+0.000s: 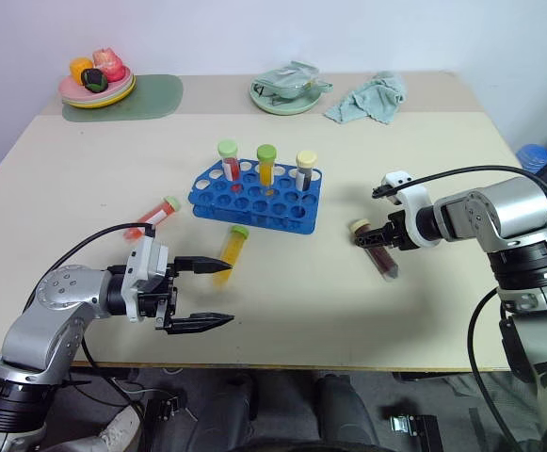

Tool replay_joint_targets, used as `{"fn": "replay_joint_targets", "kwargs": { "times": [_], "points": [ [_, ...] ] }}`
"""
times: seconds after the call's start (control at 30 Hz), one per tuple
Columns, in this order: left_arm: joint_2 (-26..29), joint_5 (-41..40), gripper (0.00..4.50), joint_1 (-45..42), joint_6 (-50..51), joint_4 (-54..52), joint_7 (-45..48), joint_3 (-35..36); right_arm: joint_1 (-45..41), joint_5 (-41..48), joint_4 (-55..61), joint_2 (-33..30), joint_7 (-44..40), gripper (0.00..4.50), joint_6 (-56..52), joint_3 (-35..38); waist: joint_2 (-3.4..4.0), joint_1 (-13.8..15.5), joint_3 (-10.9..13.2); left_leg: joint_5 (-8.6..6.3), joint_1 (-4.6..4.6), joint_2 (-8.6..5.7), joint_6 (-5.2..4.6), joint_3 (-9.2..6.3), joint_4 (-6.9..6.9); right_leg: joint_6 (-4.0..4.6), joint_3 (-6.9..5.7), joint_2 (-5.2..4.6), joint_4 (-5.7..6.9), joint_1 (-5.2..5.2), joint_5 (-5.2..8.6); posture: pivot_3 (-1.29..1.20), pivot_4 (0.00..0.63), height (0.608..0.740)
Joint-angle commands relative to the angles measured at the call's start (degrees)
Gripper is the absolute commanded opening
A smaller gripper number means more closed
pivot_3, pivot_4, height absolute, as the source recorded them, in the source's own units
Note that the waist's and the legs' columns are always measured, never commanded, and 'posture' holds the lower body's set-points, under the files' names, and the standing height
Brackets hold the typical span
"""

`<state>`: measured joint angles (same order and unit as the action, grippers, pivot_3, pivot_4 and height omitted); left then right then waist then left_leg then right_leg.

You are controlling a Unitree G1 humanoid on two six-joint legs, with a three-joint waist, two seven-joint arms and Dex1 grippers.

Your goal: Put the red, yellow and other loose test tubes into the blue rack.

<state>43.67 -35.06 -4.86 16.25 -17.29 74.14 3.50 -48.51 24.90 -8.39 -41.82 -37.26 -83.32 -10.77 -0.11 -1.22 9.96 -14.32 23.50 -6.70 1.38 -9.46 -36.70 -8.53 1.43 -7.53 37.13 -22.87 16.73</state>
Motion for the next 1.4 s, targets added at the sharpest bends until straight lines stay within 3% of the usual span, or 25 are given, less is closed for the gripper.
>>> {"fn": "replay_joint_targets", "kwargs": {
  "times": [0.03, 0.1, 0.17, 0.23, 0.33, 0.57, 0.7, 0.8, 1.03, 1.2, 1.4],
  "points": [
    [0.58, -0.98, 4.27, 0.18, 0.29, -2.08, -0.2, 1.02, -1.7, -0.66, -1.09, 2.04, 0.94, 3.47, 1.21, 1.11, 0.0, -0.11, 0.0, 0.0, -0.01, 0.02, 0.01, 0.01, 0.0, 0.02, 0.0, 0.02, 0.0, 0.0, -0.01, 0.0, 0.15, 0.74],
    [0.61, -1.04, 4.29, 0.27, 0.45, -2.11, -0.14, 1.11, -1.74, -1.07, -1.11, 2.99, 1.5, 2.89, 1.44, 1.33, 0.0, -0.19, 0.0, 0.02, -0.01, 0.08, 0.03, 0.02, 0.0, 0.06, 0.01, 0.09, 0.0, 0.0, -0.04, 0.0, 0.15, 0.74],
    [0.65, -1.01, 4.29, 0.22, 0.52, -1.98, -0.05, 1.16, -1.71, -1.46, -1.05, 3.91, 2.0, 1.97, 1.58, 1.53, 0.01, -0.21, 0.0, 0.02, -0.01, 0.14, 0.04, 0.03, 0.01, 0.08, 0.03, 0.14, 0.0, -0.03, -0.05, 0.0, 0.15, 0.74],
    [0.69, -0.98, 4.29, 0.16, 0.58, -1.87, 0.0, 1.17, -1.59, -1.65, -0.99, 4.54, 2.26, 1.97, 1.67, 1.66, 0.01, -0.12, 0.0, 0.04, -0.01, 0.17, 0.06, 0.04, 0.07, 0.08, 0.04, 0.16, 0.01, -0.07, -0.06, 0.0, 0.15, 0.74],
    [0.72, -1.01, 4.29, 0.21, 0.63, -1.9, 0.01, 1.19, -1.24, -1.82, -0.32, 4.92, 2.71, 1.24, 1.97, 1.84, 0.01, -0.12, 0.0, 0.04, -0.01, 0.17, 0.08, 0.04, 0.07, 0.11, 0.04, 0.17, 0.0, -0.08, -0.07, 0.0, 0.15, 0.74],
    [0.83, -1.31, 4.29, 0.73, 0.84, -2.25, -0.42, 1.7, -0.04, 0.49, 4.93, 6.47, 3.31, 1.24, 4.5, 8.81, 0.02, 0.11, 0.01, 0.08, 0.0, 0.19, 0.14, 0.09, 0.21, 0.13, 0.1, 0.18, 0.01, -0.2, -0.08, 0.0, 0.15, 0.74],
    [0.18, -1.62, 4.29, 1.99, 0.86, -2.45, -1.78, 2.29, 1.31, 12.55, 12.65, 14.91, -1.04, 1.24, 11.91, 24.45, 0.03, 0.01, 0.02, 0.14, 0.0, 0.23, 0.23, 0.12, 0.46, 0.14, 0.12, 0.18, 0.01, -0.34, -0.09, 0.0, 0.15, 0.74],
    [-0.68, -1.62, 4.29, 2.13, 0.85, -1.71, -3.51, 2.62, 2.88, 16.92, 16.16, 20.78, -1.78, 1.24, 19.38, 29.48, 0.02, 0.1, 0.01, 0.18, 0.0, 0.39, 0.29, 0.12, 0.55, 0.2, 0.12, 0.32, 0.02, -0.4, -0.13, 0.0, 0.15, 0.74],
    [-2.34, -0.82, 4.29, 1.14, 0.0, 1.05, -5.48, 2.87, 6.74, 12.4, 12.46, 32.11, 0.86, 1.24, 45.04, 28.78, 0.02, 0.04, 0.0, 0.31, -0.03, 0.44, 0.51, 0.11, 0.51, 0.32, 0.12, 0.4, 0.09, -0.41, -0.21, 0.0, 0.15, 0.74],
    [-1.86, -1.07, 4.29, 2.25, 0.34, 0.81, -5.86, 3.82, 12.28, 2.97, 4.82, 38.33, -5.11, 1.24, 69.38, 20.46, 0.03, -0.84, -0.01, 0.44, -0.03, 0.52, 0.75, 0.15, 0.58, 0.32, 0.13, 0.46, 0.15, -0.51, -0.21, 0.0, 0.15, 0.74],
    [-0.55, -2.16, 4.29, 5.09, 1.2, -1.04, -6.13, 6.51, 14.42, 0.44, -4.5, 43.12, -8.76, 1.24, 85.49, 17.87, 0.09, -1.99, 0.03, 0.55, -0.05, 0.61, 0.94, 0.13, 0.63, 0.37, 0.15, 0.58, 0.23, -0.58, -0.23, 0.0, 0.15, 0.74]
  ]
}}
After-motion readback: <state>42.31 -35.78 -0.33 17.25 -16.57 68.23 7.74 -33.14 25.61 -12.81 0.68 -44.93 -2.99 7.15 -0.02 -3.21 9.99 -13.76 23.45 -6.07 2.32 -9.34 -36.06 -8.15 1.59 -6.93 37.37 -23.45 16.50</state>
